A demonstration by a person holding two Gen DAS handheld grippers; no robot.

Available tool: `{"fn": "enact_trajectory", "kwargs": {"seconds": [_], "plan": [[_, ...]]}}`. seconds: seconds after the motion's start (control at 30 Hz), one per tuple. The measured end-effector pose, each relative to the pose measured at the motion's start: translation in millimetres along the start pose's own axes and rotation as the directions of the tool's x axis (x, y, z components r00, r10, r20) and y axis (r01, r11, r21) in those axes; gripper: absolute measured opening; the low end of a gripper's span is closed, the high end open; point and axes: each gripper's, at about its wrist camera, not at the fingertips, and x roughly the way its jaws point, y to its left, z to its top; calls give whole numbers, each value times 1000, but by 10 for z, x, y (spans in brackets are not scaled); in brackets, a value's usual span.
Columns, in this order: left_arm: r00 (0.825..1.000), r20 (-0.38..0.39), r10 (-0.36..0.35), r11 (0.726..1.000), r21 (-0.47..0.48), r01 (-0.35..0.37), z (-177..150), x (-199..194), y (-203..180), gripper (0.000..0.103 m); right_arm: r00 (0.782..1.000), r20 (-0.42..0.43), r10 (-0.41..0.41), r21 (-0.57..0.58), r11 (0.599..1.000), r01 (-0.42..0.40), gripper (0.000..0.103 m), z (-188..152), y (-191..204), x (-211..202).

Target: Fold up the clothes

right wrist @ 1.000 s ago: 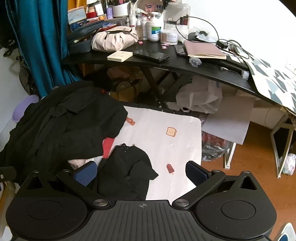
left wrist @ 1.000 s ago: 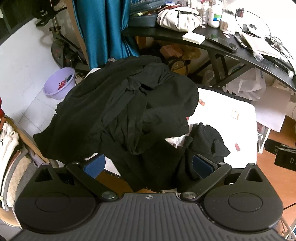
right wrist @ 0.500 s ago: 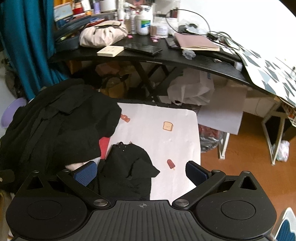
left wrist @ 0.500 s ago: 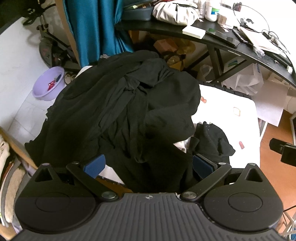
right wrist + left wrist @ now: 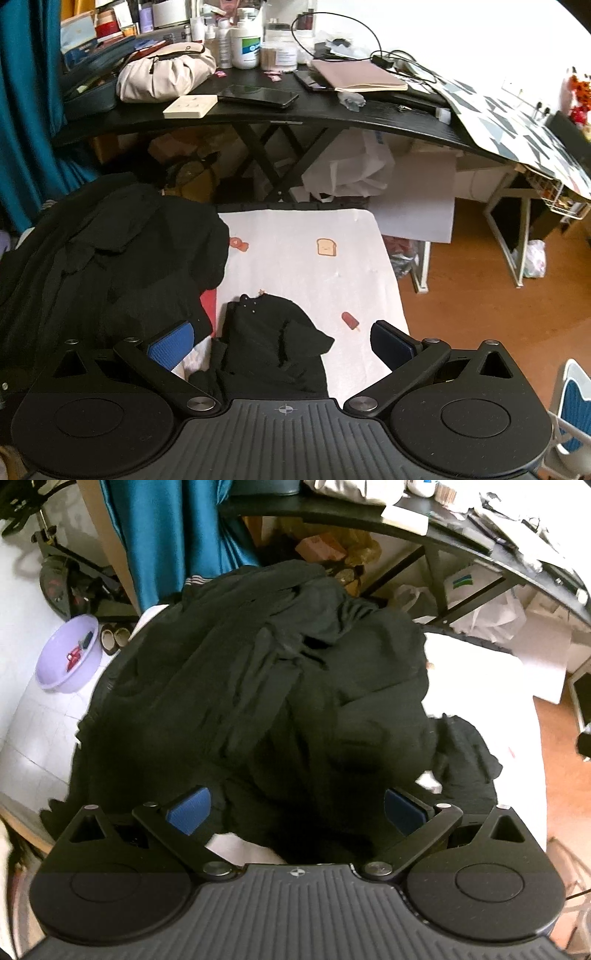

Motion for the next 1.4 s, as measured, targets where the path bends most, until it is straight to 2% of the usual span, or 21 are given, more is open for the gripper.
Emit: {"fn": "enact_trajectory", "kwargs": {"seconds": [0.13, 0.37, 0.73, 1.2, 1.4], "plan": [[1000, 14, 15, 1000, -1, -15, 54, 104, 286, 102, 1000, 0, -12, 26, 1000, 12, 102, -22, 159, 37], [999, 35, -14, 998, -62, 16, 125, 211, 791, 102, 1000, 12, 7, 81, 997, -8, 102, 1, 304, 69], [995, 94, 37, 997, -68, -31, 241, 298, 1294, 102, 999, -34, -2, 56, 998, 4, 102, 102, 606, 252], [994, 86, 60, 995, -85, -52, 314, 466, 1586, 102, 998, -45, 36, 51, 998, -34, 102, 253, 927, 475], [993, 85, 84, 995, -66, -78, 330, 564, 1631, 102, 998, -58, 23, 42, 999, -21, 102, 259, 984, 535]]}}
